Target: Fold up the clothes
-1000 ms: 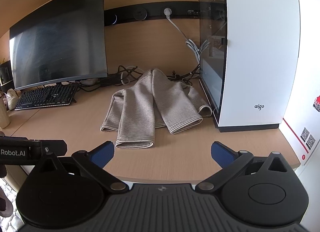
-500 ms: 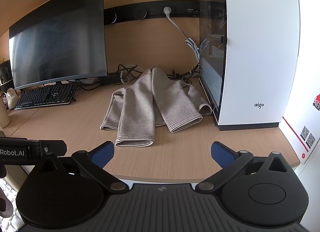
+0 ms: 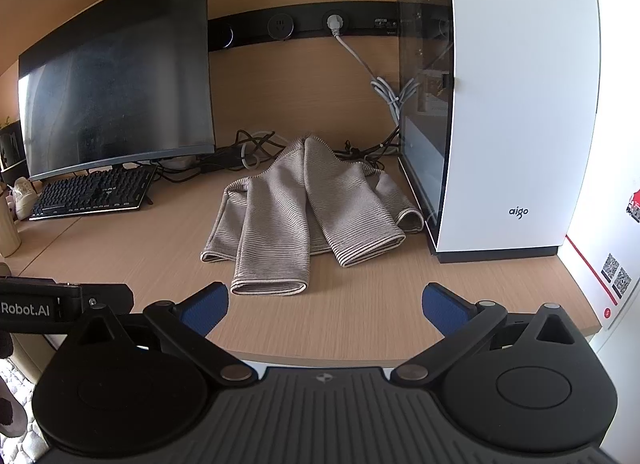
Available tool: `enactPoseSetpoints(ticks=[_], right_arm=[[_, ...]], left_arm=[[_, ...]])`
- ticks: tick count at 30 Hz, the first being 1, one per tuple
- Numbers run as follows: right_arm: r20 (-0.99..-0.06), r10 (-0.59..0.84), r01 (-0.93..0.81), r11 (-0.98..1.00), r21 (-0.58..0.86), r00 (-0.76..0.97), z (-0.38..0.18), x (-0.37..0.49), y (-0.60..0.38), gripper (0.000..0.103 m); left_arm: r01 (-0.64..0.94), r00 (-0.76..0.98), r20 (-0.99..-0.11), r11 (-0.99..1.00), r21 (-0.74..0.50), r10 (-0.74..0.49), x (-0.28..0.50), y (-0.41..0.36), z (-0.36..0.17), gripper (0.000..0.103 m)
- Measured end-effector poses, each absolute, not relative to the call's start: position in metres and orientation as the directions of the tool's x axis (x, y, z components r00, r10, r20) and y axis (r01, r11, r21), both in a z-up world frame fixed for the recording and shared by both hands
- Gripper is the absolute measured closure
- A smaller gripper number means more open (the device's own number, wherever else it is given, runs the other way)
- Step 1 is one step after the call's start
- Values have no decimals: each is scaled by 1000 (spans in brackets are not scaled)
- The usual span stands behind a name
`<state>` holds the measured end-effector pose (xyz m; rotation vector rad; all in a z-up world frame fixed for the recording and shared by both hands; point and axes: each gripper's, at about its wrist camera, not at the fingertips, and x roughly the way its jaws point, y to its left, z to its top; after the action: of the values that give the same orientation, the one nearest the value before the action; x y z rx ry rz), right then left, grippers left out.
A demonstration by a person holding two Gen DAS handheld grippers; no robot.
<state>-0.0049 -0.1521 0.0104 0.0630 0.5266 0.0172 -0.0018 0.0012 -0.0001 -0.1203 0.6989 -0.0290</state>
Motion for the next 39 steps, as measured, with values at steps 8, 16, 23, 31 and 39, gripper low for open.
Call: enactPoseSetpoints(ticks=[8,16,23,31,39], right_arm=[[-501,36,0,997,71,865,11,-5,-155,0],[-505,38,-3,997,71,862,11,-4,-155,0],[-504,42,-8,998,70,863,11,-4,-154,0],[-507,43,-9,998,70,861,11,-1,-154,0],[-512,43,-8,997,72,858,9,3,-155,0]], left_arm=[[-17,762,-645,994,-105,-55,-1,0,-1,0],[-20,761,-646,994,-104,-52,-3,0,-2,0],[-22,761,-647,995,-100,-48,-3,0,-2,0],[-22,760,-649,995,-101,-49,-1,2,-2,0],[-23,752,-657,995,-100,-48,3,2,-5,0]])
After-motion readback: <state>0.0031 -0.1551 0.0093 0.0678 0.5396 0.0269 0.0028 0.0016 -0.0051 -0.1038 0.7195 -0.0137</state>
